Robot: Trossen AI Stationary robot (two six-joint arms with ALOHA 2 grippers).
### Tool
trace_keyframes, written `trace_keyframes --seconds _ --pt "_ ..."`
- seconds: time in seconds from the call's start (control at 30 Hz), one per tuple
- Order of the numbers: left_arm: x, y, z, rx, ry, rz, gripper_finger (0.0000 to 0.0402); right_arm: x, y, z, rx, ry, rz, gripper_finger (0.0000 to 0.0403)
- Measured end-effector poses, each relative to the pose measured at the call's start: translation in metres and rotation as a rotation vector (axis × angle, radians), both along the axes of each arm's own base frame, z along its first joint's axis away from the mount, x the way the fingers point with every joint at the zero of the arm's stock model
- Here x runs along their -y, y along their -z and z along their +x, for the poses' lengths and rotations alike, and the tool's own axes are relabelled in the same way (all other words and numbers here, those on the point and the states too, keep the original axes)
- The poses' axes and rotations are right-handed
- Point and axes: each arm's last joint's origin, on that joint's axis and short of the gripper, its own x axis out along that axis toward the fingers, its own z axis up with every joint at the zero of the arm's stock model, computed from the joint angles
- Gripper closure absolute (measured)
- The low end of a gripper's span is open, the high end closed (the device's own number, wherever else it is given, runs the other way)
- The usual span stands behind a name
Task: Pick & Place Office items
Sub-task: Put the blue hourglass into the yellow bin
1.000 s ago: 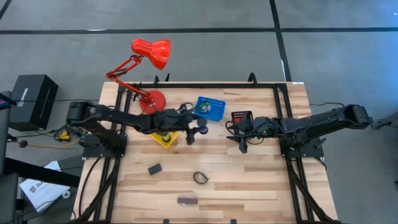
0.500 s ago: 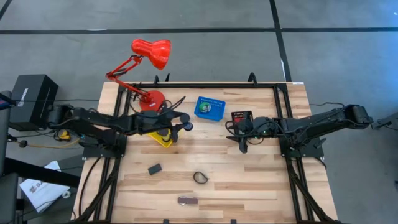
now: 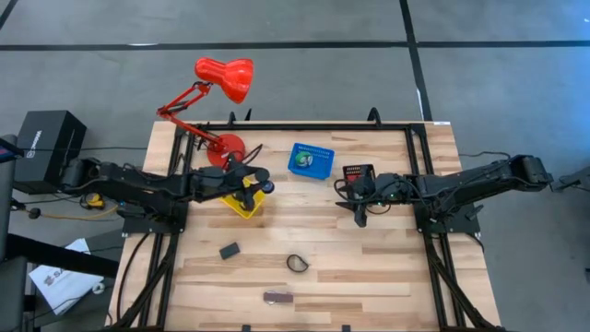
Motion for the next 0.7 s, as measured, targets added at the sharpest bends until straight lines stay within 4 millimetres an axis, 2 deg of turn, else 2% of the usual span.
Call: trace_keyframes --seconds 0.7 --pt "0.0 0.01 -0.008 -0.112 -0.037 -0.061 0.0178 0.0 0.0 0.0 0.0 0.001 0.0 0.0188"
